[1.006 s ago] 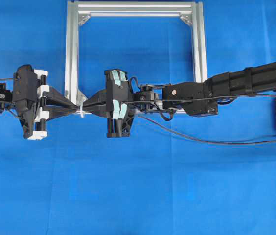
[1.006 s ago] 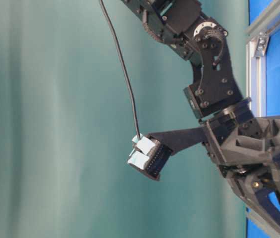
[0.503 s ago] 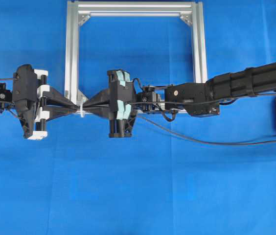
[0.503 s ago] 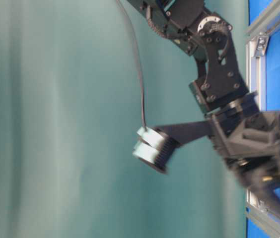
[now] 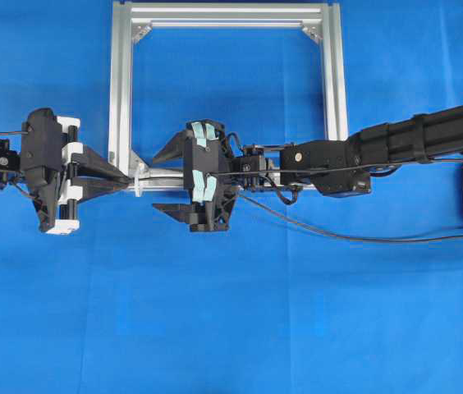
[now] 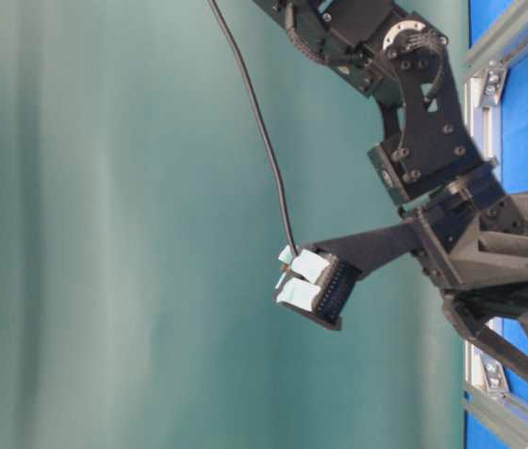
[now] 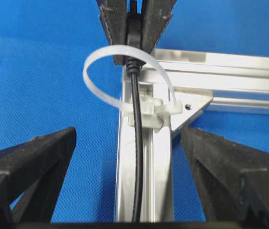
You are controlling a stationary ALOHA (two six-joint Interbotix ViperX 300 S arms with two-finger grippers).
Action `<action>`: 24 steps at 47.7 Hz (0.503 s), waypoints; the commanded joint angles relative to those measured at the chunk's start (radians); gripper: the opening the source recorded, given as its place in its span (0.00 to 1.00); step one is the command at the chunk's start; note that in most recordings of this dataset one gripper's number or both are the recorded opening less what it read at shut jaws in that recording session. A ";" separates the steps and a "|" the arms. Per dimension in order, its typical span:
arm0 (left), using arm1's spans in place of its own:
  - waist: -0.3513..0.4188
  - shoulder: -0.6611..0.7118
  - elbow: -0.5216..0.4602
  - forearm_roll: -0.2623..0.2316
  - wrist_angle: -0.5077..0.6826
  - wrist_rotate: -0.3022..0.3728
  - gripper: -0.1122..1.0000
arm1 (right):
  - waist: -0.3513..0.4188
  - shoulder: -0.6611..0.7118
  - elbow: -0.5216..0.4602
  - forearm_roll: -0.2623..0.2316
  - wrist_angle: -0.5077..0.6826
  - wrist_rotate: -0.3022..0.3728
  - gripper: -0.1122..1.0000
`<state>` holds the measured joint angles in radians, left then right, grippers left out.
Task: Insert the wire through the string loop located on the left side.
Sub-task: 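Grasp the connector tip with the left gripper beyond the loop, then open the right gripper and pull the cable left with the left gripper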
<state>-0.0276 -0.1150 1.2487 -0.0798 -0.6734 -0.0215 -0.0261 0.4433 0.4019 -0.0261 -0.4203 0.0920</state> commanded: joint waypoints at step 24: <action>-0.002 -0.238 0.112 0.002 0.104 -0.049 0.17 | 0.002 -0.043 -0.009 0.003 -0.009 0.000 0.96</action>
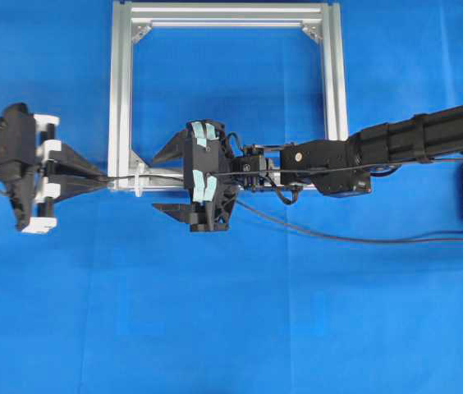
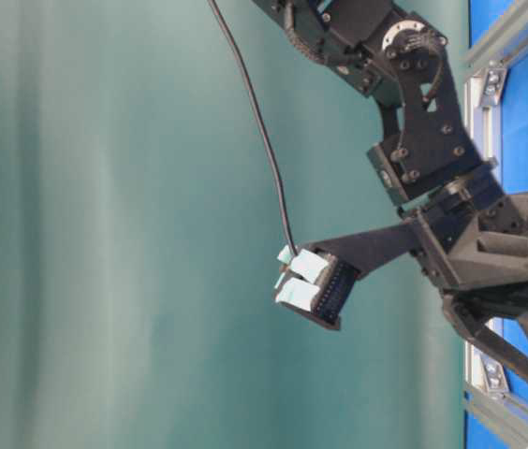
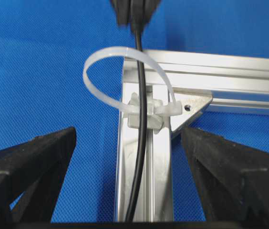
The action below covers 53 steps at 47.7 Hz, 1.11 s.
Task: Insert the wire through the string loop located on the left side.
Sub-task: 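Open the right gripper and pull the cable left with the left gripper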
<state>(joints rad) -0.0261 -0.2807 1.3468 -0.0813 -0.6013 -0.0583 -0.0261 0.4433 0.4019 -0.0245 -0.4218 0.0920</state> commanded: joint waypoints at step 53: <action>-0.002 -0.991 -0.057 0.011 0.991 -0.054 0.17 | 0.000 -0.044 -0.012 0.002 -0.006 0.000 0.96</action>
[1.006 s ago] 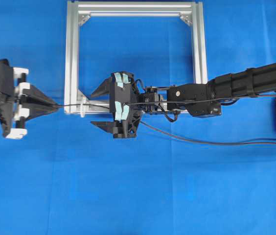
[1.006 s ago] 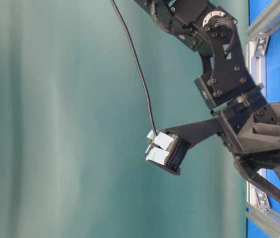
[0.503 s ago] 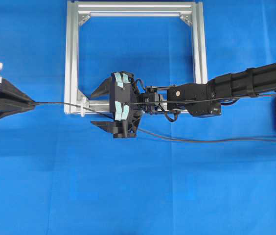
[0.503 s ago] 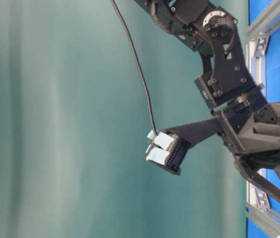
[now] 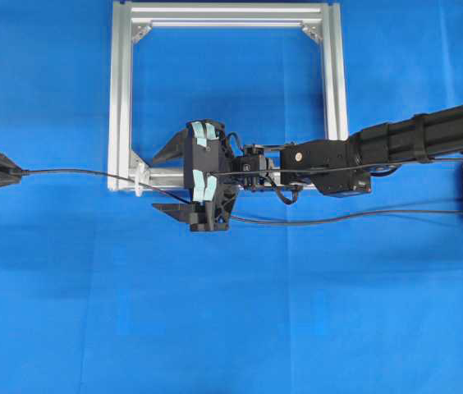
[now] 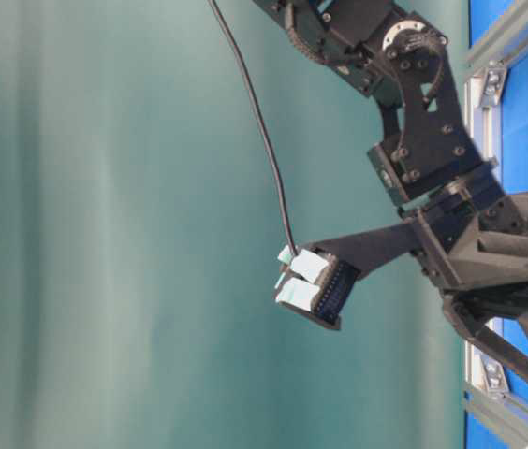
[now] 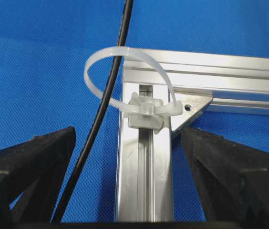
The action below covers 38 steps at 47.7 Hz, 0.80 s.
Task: Insert the wire through the string loop located on the left side.
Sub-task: 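Open the right gripper and pull the cable left with the left gripper, then pull the cable further left through the loop with the left gripper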
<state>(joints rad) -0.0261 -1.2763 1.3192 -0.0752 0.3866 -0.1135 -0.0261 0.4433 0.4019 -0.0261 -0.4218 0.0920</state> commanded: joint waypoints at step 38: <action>-0.017 0.041 -0.009 0.009 -0.071 0.005 0.27 | -0.002 -0.043 -0.012 0.002 -0.008 -0.002 0.96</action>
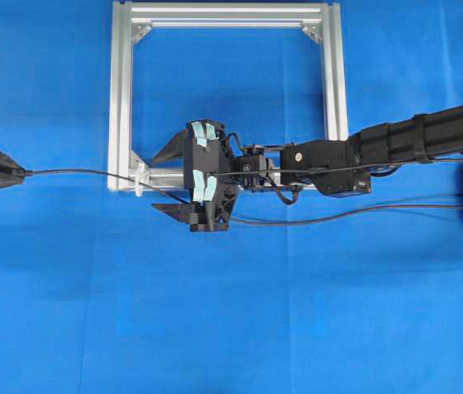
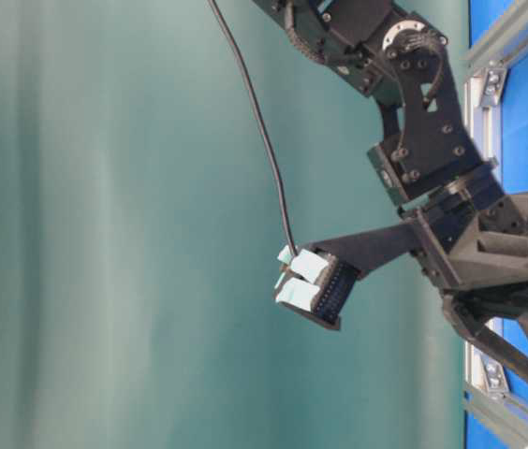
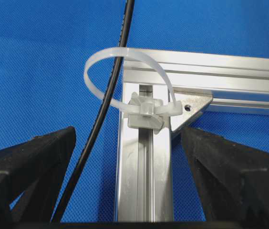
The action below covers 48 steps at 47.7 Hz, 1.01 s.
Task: Insert the wire through the string loop located on the left side.
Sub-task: 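Pull the cable further left through the loop with the left gripper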
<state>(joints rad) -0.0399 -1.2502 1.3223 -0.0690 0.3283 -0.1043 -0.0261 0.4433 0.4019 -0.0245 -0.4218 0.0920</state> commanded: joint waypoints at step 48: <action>0.017 0.017 -0.012 0.005 -0.101 0.003 0.87 | -0.002 -0.268 0.023 -0.003 0.089 -0.003 0.96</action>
<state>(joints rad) -0.0261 -1.2502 1.3223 -0.0675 0.2577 -0.1028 -0.0261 0.2332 0.4326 -0.0261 -0.3405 0.0890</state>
